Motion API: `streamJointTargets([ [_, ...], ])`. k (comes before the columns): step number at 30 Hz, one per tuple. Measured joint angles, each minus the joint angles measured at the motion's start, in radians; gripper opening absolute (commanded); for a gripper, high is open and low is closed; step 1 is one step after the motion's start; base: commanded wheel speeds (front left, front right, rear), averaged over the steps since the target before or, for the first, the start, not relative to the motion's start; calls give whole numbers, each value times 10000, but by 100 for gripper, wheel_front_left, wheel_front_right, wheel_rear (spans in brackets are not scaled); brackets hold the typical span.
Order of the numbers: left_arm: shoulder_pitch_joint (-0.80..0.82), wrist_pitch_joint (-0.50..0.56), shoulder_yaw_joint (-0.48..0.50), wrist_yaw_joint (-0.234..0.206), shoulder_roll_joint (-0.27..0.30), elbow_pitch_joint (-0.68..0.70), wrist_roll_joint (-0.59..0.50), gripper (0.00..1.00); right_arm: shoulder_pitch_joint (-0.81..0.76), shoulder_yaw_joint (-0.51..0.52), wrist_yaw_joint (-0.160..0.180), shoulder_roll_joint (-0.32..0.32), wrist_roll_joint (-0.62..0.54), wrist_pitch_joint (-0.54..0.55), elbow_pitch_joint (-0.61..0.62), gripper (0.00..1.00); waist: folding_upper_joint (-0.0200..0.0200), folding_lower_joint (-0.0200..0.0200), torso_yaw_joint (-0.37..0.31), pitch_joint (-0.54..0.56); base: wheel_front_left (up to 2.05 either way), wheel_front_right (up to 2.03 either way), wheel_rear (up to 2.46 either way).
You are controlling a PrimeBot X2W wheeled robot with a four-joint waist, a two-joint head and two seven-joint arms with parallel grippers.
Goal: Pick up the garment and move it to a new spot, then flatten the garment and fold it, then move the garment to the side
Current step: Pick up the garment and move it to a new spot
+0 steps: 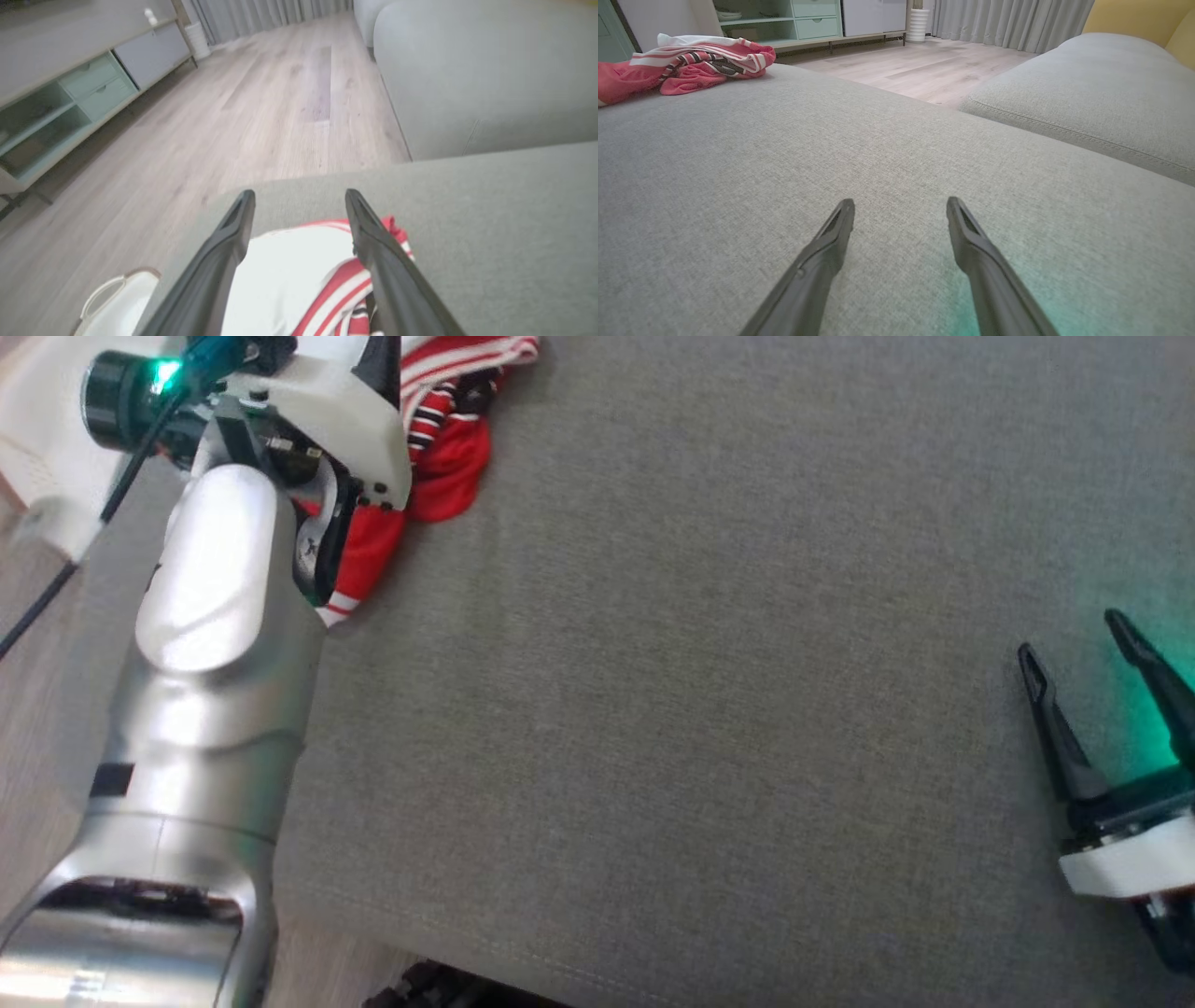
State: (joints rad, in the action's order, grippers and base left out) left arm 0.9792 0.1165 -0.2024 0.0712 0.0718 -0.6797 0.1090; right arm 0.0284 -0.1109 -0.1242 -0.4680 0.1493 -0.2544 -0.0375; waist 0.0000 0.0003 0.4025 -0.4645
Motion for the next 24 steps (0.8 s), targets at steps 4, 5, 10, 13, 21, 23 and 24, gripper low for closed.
streamJointTargets([
  [4, 383, 470, 77, 63, -52, -1674, 336, 100, 127, -27, 0, -263, 21, -27, 439, 100, 0, -2, -248, -440, 0, 0, 0],
  [5, 446, 589, 127, 115, -100, -2084, 491, 100, 172, -33, 0, -318, 56, -27, 531, 100, 0, -2, -311, -540, 0, 0, 0],
  [10, 663, 692, 199, 107, -132, -3549, 671, 65, 420, -48, 0, -499, 82, -67, 780, 100, 0, -3, -646, -914, 0, 0, 0],
  [13, 1105, 493, 290, 109, -113, -4059, 675, 0, 504, -42, 0, -500, 82, -111, 911, 100, 0, -3, -817, -1076, 0, 0, 0],
  [21, 1278, -949, 176, 96, 119, -4602, 717, 0, 775, -56, 0, -278, 79, -107, 527, 100, 0, -1, -1046, -817, 0, 0, 0],
  [23, 1340, -1300, 56, 119, 184, -4650, 577, 0, 790, -132, 0, -44, 79, -92, 290, 100, 0, -1, -1099, -543, 0, 0, 0],
  [24, 1418, -1452, 15, 178, 215, -4652, 558, 0, 782, -201, 0, 115, 79, -82, 167, 100, 0, -1, -1133, -372, 0, 0, 0],
])
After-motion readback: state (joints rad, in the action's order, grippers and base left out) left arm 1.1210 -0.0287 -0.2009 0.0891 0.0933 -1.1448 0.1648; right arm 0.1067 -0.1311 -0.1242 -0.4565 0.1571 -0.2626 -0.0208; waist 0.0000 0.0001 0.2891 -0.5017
